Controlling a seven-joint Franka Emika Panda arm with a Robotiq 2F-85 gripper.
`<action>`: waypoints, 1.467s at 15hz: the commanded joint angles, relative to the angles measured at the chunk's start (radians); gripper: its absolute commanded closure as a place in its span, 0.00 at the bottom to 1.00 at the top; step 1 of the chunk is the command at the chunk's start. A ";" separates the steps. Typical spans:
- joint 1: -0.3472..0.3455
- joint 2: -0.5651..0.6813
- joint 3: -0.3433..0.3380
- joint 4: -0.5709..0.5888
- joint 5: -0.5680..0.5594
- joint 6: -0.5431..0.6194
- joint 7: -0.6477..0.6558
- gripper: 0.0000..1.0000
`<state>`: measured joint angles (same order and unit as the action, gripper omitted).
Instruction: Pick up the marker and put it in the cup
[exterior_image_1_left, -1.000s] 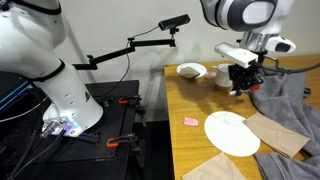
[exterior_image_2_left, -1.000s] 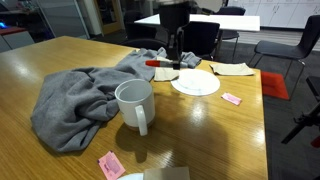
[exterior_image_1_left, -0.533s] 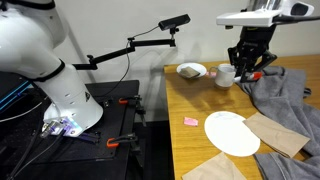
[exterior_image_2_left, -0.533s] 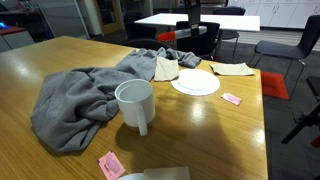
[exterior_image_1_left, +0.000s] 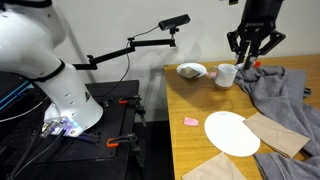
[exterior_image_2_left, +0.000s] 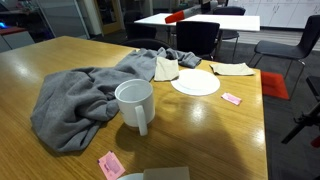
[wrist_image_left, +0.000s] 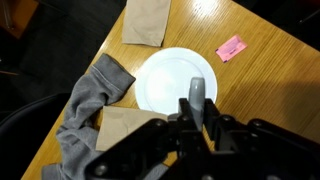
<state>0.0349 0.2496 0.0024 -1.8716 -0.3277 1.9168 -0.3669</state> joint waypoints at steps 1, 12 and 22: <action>-0.003 -0.004 0.017 0.093 0.051 -0.205 0.010 0.95; -0.028 0.128 0.028 0.399 0.324 -0.723 0.086 0.95; -0.067 0.221 0.019 0.423 0.684 -0.730 0.291 0.95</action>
<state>-0.0311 0.4700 0.0201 -1.4510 0.3595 1.1890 -0.0753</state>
